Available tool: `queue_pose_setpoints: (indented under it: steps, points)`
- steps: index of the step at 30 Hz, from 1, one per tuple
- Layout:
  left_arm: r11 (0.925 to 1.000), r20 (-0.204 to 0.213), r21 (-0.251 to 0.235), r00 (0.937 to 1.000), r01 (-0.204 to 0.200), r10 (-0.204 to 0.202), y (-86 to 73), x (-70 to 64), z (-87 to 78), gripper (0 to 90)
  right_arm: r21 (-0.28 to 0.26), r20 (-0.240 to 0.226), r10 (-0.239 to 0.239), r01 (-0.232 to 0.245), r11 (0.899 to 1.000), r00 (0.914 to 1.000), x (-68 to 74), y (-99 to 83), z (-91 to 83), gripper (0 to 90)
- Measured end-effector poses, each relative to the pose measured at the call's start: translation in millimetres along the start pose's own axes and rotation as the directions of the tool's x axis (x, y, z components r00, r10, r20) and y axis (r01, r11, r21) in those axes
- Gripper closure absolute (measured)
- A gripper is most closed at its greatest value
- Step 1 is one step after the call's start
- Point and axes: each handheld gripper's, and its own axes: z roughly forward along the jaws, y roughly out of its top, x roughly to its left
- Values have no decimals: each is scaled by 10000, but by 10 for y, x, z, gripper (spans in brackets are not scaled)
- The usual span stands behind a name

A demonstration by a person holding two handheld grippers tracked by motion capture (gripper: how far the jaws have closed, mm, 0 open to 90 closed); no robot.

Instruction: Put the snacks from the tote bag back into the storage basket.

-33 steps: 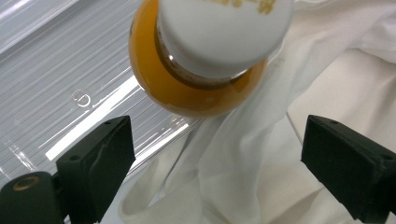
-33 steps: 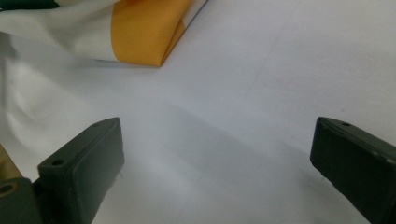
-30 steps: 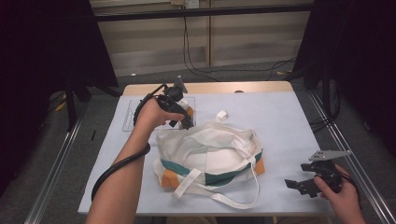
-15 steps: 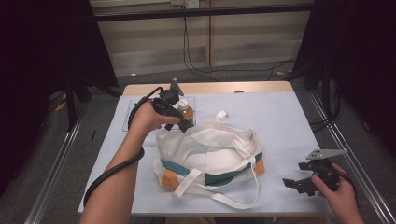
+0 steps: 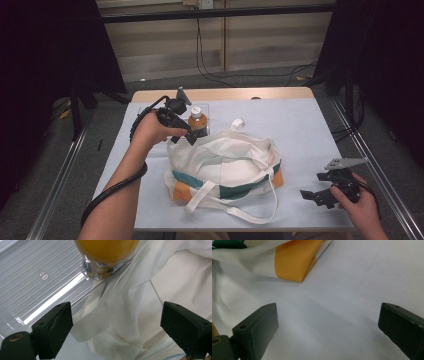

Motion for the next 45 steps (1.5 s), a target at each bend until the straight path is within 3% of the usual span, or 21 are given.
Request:
queue_pose_setpoints:
  steps: [35,45]
  points:
    - [9991,12,-359,9997,237,-237,-354,67,-53,106,43,-45,-46,46,10000,10000,22,28,16,28]
    - [9991,-26,-417,9999,126,-127,-443,74,-66,105,64,-64,-40,41,10000,10000,27,28,17,28]
